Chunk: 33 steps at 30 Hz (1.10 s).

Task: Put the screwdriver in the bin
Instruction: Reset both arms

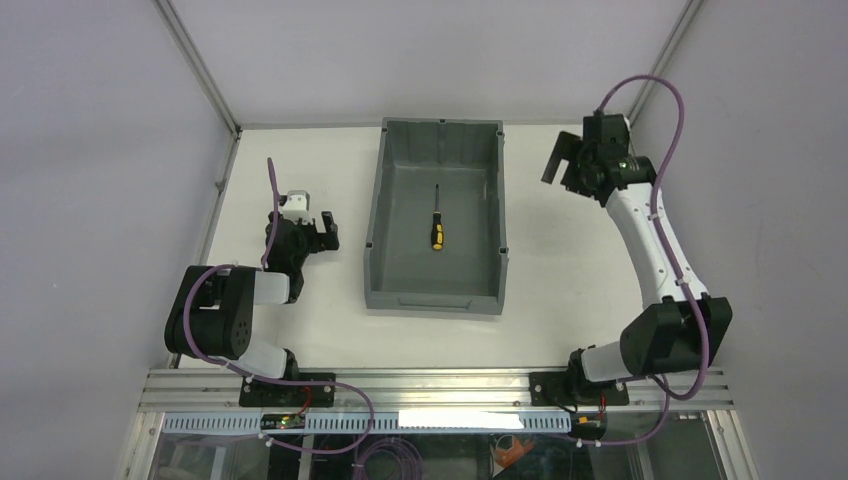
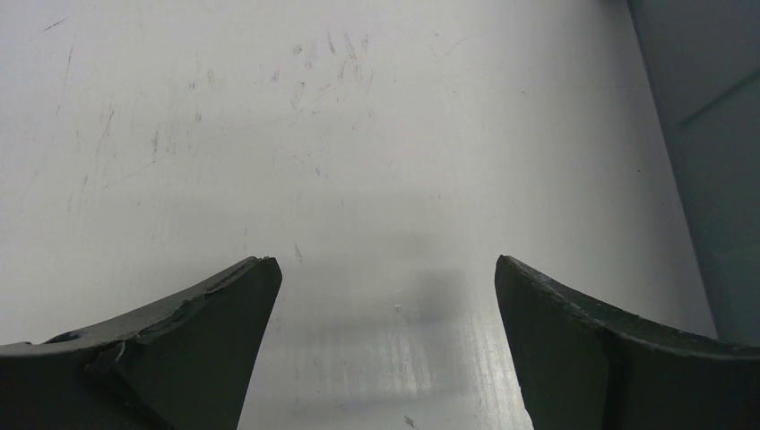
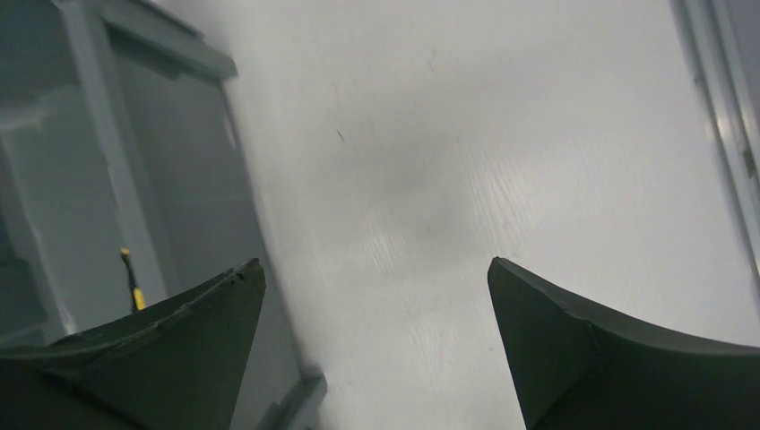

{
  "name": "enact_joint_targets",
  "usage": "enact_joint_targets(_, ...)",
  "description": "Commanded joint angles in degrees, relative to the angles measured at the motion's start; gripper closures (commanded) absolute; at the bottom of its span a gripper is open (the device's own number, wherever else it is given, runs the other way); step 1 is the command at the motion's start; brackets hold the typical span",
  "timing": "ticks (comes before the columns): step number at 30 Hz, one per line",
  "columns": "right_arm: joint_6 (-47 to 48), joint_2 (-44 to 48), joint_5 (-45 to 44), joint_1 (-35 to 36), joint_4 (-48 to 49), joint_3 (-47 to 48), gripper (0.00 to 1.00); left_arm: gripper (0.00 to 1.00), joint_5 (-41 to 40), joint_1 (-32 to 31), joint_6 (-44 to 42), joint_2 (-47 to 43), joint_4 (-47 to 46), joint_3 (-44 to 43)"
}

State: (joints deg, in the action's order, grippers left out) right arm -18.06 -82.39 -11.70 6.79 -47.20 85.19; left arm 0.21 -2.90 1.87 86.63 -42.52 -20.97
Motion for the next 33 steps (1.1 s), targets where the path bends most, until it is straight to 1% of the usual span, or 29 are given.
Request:
enact_joint_targets(1,-1.23,6.81,2.38,-0.93,6.83,-10.39,0.00,0.01,0.97,0.34,-1.34,-0.39,-3.36,-1.00)
enact_joint_targets(6,-3.21,12.45,3.21,-1.20,13.34,-24.05,0.00,0.01,0.94,0.30,-1.34,-0.32,-3.36,-1.00)
enact_joint_targets(12,-4.47,15.92,1.81,-1.11,18.03,-33.32,0.00,0.01,0.96,0.31,-1.34,-0.37,-3.36,-1.00)
enact_joint_targets(17,-5.11,18.56,4.45,-1.17,23.74,-39.46,0.00,0.01,0.94,0.30,-1.34,-0.32,-3.36,-1.00)
enact_joint_targets(19,-5.24,19.03,6.64,-1.11,24.61,-40.01,0.00,0.01,0.96,0.30,-1.34,-0.32,-3.37,-1.00)
enact_joint_targets(22,-5.37,19.86,7.56,-1.11,25.09,-40.03,0.00,0.01,0.89,0.30,-1.34,-0.33,-3.36,-1.00)
enact_joint_targets(33,-5.25,19.38,5.94,0.38,25.12,-39.59,0.00,0.01,0.96,0.30,-1.34,-0.34,-3.36,-1.00)
